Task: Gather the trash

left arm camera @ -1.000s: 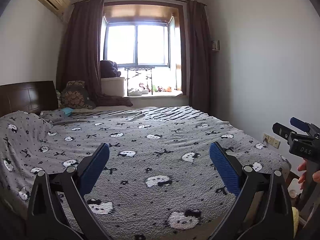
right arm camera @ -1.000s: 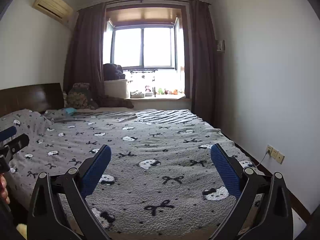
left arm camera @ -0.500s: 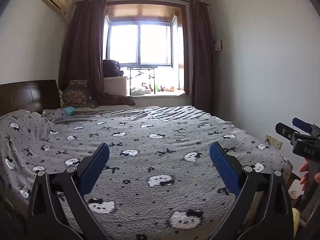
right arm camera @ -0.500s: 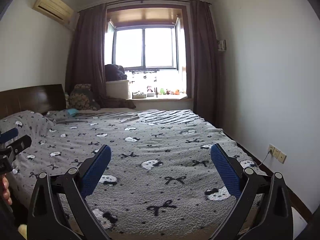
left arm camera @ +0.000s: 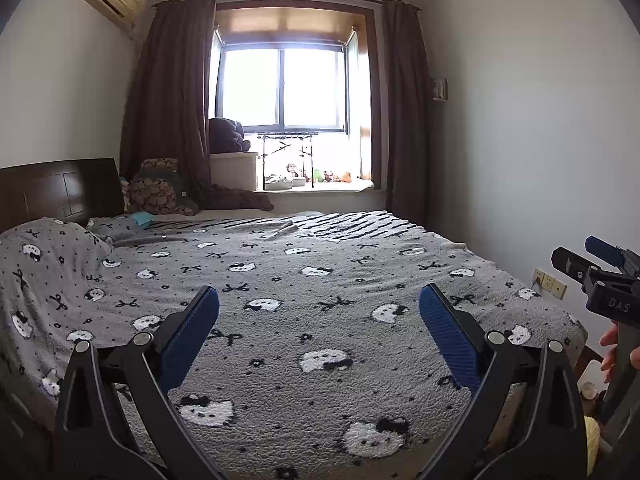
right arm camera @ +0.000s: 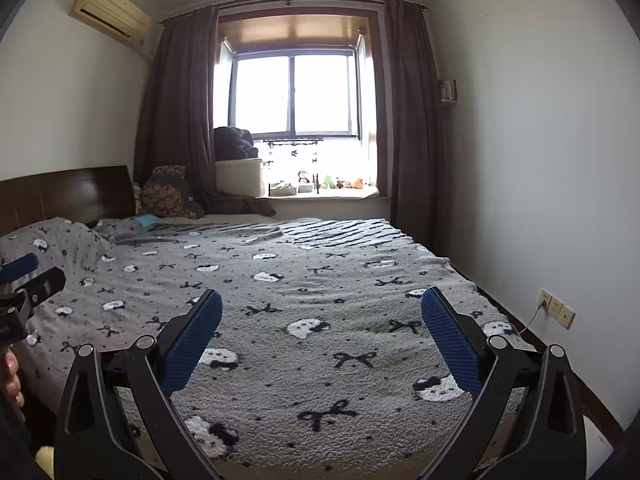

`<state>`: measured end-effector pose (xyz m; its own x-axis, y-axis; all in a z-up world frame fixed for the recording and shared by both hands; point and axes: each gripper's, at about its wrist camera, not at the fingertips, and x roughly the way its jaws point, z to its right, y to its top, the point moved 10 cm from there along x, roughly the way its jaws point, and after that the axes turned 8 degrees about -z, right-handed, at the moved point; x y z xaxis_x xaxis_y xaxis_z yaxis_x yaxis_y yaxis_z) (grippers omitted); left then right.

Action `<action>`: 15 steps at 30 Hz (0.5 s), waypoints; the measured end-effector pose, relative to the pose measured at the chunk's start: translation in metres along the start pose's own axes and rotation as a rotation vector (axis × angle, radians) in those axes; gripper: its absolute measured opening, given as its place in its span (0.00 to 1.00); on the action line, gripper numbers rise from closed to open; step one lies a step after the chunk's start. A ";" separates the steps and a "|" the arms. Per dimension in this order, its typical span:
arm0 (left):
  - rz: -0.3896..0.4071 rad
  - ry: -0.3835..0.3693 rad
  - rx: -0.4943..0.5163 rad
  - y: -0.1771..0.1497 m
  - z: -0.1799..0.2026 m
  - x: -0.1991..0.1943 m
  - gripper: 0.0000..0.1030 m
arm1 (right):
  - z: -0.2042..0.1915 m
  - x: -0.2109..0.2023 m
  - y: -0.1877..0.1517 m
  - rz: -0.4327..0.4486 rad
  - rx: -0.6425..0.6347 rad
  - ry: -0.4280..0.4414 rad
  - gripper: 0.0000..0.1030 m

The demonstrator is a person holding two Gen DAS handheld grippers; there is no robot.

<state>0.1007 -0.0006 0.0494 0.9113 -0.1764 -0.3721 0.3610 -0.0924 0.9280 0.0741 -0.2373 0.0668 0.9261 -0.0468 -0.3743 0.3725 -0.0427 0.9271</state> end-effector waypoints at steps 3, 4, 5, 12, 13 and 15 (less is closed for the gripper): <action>0.002 0.003 -0.001 0.001 0.000 -0.001 0.92 | 0.000 0.000 0.000 0.000 0.000 0.000 0.97; 0.003 0.003 -0.001 0.001 0.000 -0.001 0.92 | 0.000 0.000 0.000 0.000 0.000 0.000 0.97; 0.003 0.003 -0.002 0.001 0.000 -0.002 0.92 | 0.000 0.000 0.000 0.001 0.001 0.000 0.97; 0.004 0.005 0.003 0.000 0.001 -0.002 0.92 | 0.000 -0.001 0.001 0.004 0.004 0.002 0.97; 0.004 0.005 0.002 0.000 0.001 -0.002 0.92 | 0.000 -0.001 0.001 0.004 0.004 0.001 0.97; 0.004 0.003 0.002 0.001 0.001 -0.002 0.92 | 0.000 -0.001 0.001 0.003 0.004 0.002 0.97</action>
<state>0.0991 -0.0012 0.0506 0.9132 -0.1735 -0.3687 0.3573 -0.0939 0.9292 0.0738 -0.2369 0.0676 0.9274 -0.0446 -0.3713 0.3693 -0.0469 0.9281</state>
